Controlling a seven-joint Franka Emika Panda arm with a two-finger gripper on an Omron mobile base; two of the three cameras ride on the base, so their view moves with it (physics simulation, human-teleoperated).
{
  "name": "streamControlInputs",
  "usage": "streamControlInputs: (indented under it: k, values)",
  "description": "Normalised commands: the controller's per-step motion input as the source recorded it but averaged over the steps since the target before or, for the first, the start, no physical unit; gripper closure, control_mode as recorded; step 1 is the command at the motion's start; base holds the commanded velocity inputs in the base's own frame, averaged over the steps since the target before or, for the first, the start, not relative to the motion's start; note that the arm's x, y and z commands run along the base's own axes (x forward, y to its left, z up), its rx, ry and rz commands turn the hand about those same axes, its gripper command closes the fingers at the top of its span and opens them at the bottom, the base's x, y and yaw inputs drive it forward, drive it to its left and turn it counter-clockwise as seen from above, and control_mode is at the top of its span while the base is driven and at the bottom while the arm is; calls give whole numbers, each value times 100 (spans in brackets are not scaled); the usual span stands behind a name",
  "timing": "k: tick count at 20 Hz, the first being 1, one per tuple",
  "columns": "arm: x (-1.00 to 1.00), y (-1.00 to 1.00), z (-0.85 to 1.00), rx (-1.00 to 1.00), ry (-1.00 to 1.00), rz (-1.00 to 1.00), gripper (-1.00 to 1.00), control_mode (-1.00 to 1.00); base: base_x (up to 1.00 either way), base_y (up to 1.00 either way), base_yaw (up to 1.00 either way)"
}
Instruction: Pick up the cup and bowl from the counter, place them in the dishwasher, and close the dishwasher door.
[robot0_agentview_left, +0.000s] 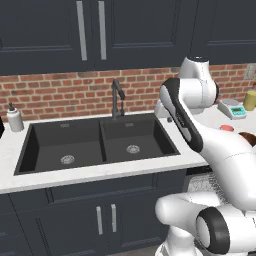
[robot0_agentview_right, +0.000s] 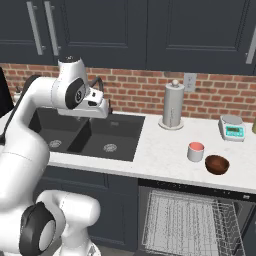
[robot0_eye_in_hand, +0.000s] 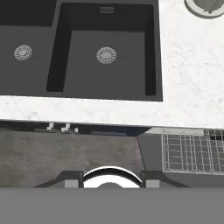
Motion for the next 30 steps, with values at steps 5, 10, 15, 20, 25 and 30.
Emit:
streamControlInputs:
  k: [5,10,15,20,25,30]
  values:
    - [-51,-18,-5,0,0,-2,-100,-100,0,0,0]
    - [-79,-27,-11,1,0,-3,-100,-100,0,0,0]
    - [-66,-11,-16,0,0,-2,-100,-100,0,0,0]
    - [-23,0,-15,0,0,-8,-100,-100,0,0,0]
    - [-2,0,-26,0,-1,-15,-100,-100,0,0,0]
    - [0,0,-21,0,-7,-19,-100,-100,0,0,0]
